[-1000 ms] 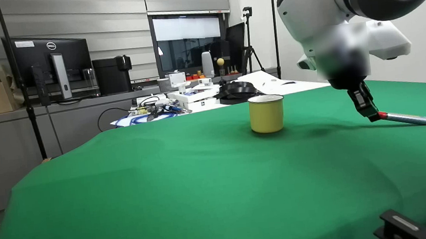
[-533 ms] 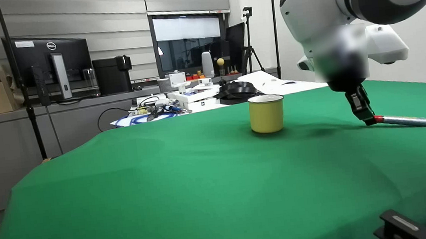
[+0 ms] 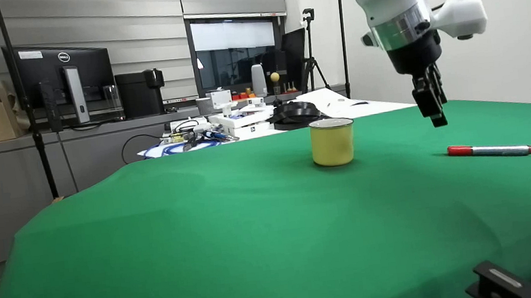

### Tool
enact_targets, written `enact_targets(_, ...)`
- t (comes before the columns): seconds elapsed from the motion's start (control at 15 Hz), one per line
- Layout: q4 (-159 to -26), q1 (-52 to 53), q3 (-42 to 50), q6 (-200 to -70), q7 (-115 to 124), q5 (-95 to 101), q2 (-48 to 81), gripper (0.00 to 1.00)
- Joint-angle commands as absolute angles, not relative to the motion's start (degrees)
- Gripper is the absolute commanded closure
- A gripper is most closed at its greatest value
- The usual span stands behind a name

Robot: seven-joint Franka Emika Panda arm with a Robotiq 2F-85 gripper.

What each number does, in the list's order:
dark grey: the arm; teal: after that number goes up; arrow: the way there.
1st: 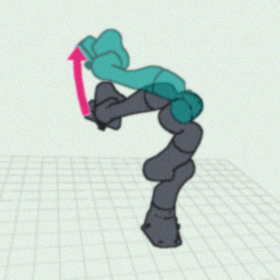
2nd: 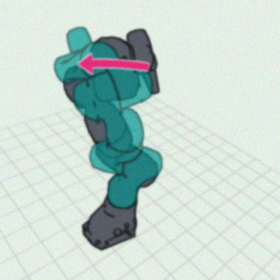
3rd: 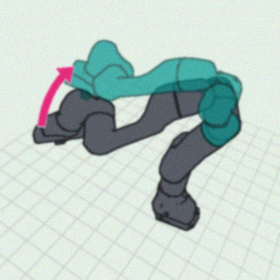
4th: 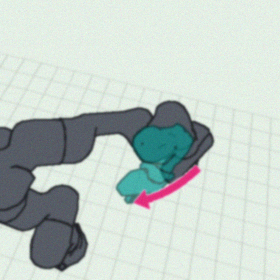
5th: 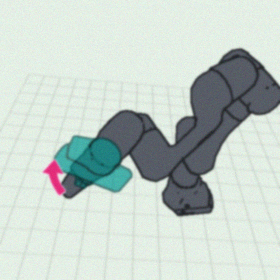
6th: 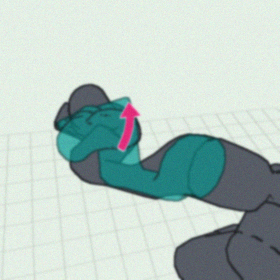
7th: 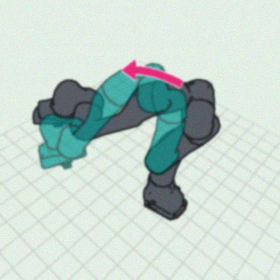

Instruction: Take the marker out of the mug and put it on the table

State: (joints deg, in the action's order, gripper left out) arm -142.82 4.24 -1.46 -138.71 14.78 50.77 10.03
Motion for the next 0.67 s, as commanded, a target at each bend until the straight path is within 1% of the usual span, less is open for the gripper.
enact_targets(0.0,-145.9,4.8,-2.8,-134.9,11.9,47.3,-1.3,0.01)
enact_targets(0.27,-146.5,5.7,-4.8,-131.4,11.3,45.1,-7.2,0.0)
enact_targets(0.33,-144.9,4.9,-4.5,-132.9,11.5,46.3,-4.0,0.0)
enact_targets(0.6,-146.0,5.2,-5.3,-131.9,11.5,45.7,-6.4,0.0)
